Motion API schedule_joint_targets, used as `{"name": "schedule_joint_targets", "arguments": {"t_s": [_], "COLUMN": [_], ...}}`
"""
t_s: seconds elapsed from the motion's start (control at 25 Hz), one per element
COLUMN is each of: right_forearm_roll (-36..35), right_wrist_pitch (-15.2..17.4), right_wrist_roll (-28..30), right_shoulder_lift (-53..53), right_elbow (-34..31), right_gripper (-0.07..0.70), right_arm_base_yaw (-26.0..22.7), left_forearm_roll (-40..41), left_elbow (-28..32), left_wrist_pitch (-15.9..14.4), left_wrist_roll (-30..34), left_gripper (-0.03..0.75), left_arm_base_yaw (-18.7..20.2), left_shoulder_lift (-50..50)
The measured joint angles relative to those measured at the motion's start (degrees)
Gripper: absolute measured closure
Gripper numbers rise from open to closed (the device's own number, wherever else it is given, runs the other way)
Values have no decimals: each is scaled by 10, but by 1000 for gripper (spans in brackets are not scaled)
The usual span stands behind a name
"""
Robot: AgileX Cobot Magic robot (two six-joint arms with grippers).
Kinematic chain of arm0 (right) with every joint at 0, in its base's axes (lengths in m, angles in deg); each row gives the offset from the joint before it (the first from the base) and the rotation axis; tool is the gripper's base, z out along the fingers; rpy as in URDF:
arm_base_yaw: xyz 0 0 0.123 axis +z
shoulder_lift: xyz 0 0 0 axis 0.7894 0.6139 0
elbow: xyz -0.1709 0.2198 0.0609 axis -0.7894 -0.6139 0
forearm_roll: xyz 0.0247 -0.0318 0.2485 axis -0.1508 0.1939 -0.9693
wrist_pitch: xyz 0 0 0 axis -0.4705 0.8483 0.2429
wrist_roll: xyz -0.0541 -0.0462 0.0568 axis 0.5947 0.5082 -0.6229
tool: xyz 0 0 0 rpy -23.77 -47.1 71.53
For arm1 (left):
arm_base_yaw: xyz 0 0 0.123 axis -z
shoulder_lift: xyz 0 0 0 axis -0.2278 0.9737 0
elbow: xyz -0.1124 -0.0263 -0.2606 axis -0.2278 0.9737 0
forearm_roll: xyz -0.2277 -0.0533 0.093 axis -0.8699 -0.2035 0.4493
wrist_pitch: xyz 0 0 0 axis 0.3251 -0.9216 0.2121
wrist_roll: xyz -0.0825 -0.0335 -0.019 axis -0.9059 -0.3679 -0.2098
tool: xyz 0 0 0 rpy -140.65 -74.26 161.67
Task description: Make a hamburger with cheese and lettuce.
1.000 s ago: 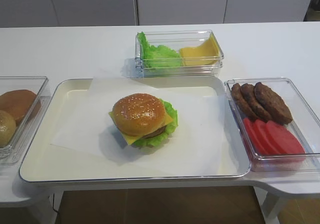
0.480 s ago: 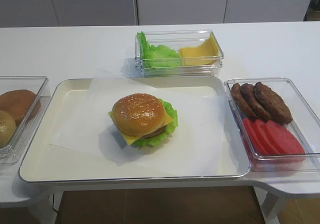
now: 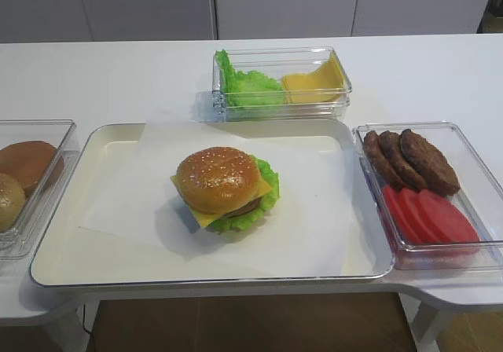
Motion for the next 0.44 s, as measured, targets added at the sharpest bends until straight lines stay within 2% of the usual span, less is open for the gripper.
{"name": "schedule_joint_targets", "arguments": {"t_s": [0.44], "right_forearm_roll": [0], "right_wrist_pitch": [0], "right_wrist_roll": [0], "right_shoulder_lift": [0], "right_elbow": [0], "right_gripper": [416], "right_arm_base_yaw": [0], "left_forearm_roll": [0], "left_elbow": [0], "left_wrist_pitch": [1], "left_wrist_roll": [1], "left_gripper": [232], "left_arm_base_yaw": [0], "left_shoulder_lift": [0]}}
